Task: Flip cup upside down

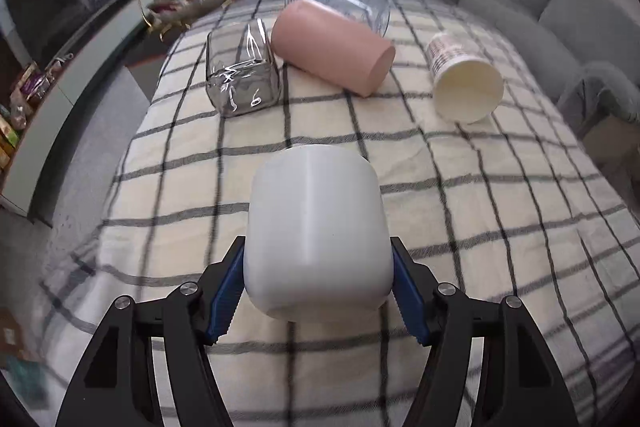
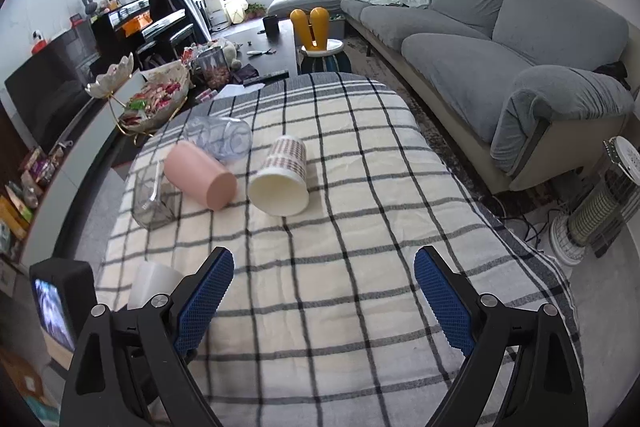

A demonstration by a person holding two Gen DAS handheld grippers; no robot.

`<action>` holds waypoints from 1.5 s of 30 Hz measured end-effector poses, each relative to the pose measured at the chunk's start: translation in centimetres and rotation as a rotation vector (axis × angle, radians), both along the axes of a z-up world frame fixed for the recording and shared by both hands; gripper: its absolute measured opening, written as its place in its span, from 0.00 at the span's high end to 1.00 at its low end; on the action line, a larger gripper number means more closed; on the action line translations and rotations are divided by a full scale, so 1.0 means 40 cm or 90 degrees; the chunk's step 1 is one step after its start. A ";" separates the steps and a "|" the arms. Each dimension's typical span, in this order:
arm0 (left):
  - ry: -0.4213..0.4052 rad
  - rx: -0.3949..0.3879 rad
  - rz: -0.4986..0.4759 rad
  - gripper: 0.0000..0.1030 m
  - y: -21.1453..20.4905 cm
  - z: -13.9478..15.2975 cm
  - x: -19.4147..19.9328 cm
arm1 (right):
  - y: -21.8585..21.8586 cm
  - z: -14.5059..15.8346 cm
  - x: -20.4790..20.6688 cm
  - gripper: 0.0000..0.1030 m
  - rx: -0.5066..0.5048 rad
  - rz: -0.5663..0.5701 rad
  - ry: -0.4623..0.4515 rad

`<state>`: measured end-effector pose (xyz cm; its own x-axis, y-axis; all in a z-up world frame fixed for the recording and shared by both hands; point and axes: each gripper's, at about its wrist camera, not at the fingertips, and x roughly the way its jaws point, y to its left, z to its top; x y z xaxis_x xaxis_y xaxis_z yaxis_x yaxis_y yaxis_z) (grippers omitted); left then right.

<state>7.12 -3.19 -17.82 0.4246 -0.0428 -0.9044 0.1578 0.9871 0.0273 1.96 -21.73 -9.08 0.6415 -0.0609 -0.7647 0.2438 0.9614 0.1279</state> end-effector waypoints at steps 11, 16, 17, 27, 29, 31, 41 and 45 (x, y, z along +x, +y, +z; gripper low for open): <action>0.314 0.035 -0.138 0.36 -0.077 0.062 0.154 | -0.040 -0.008 0.077 0.11 0.184 -0.051 0.074; 0.458 0.089 -0.168 0.36 -0.115 0.009 0.208 | -0.106 -0.066 0.103 0.10 0.271 -0.168 0.121; 0.482 0.105 -0.185 0.36 -0.128 -0.004 0.212 | -0.114 -0.080 0.109 0.10 0.284 -0.180 0.133; 0.634 0.224 -0.218 0.36 -0.214 -0.119 0.285 | -0.164 -0.221 0.203 0.10 0.343 -0.227 0.251; 0.642 0.235 -0.222 0.36 -0.227 -0.128 0.297 | -0.173 -0.241 0.219 0.10 0.349 -0.232 0.265; 0.648 0.242 -0.223 0.35 -0.235 -0.136 0.304 | -0.183 -0.250 0.229 0.10 0.353 -0.234 0.270; 0.630 0.248 -0.234 0.13 -0.230 -0.152 0.323 | -0.173 -0.234 0.240 0.11 0.342 -0.213 0.262; 0.579 0.237 -0.243 0.09 -0.217 -0.095 0.304 | -0.163 -0.202 0.221 0.11 0.328 -0.198 0.246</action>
